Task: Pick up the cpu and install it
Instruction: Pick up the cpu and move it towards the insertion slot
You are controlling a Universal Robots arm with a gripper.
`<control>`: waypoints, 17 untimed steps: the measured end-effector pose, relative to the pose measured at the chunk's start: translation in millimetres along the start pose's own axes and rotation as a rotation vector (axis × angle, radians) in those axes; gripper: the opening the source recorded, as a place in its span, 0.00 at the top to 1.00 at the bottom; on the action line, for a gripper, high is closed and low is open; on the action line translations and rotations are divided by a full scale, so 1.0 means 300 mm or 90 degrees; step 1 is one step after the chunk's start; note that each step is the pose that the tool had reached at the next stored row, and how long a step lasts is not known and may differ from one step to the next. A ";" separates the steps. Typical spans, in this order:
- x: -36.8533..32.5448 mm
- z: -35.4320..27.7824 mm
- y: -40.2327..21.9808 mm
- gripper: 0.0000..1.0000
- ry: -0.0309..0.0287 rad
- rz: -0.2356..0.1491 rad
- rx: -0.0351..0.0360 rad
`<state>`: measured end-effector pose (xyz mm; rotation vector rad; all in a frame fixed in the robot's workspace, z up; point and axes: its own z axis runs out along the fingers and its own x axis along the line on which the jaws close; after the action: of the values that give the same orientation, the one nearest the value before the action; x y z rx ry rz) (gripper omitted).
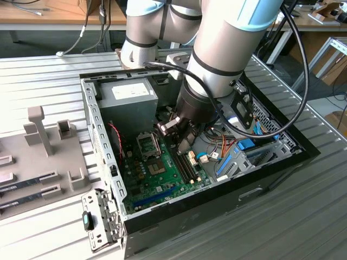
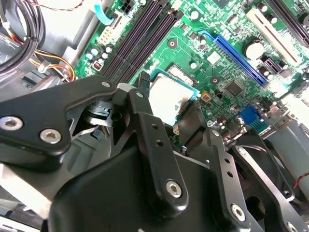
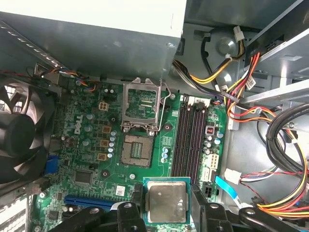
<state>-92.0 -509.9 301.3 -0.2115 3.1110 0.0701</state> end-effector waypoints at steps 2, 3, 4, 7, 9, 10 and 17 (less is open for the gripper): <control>-0.004 0.002 -0.002 0.53 0.0000 0.000 0.0000; -0.006 0.003 -0.003 0.53 0.0000 0.000 0.0000; -0.008 0.004 -0.004 0.53 0.0000 0.000 0.0000; -0.014 0.006 -0.007 0.53 0.0000 0.000 0.0000; -0.018 0.009 -0.010 0.53 0.0000 0.000 0.0000; -0.023 0.011 -0.012 0.53 0.0000 0.000 0.0000; -0.045 0.021 -0.025 0.53 0.0000 0.000 0.0001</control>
<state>-77.5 -515.1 295.2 -0.2115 3.1111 0.0699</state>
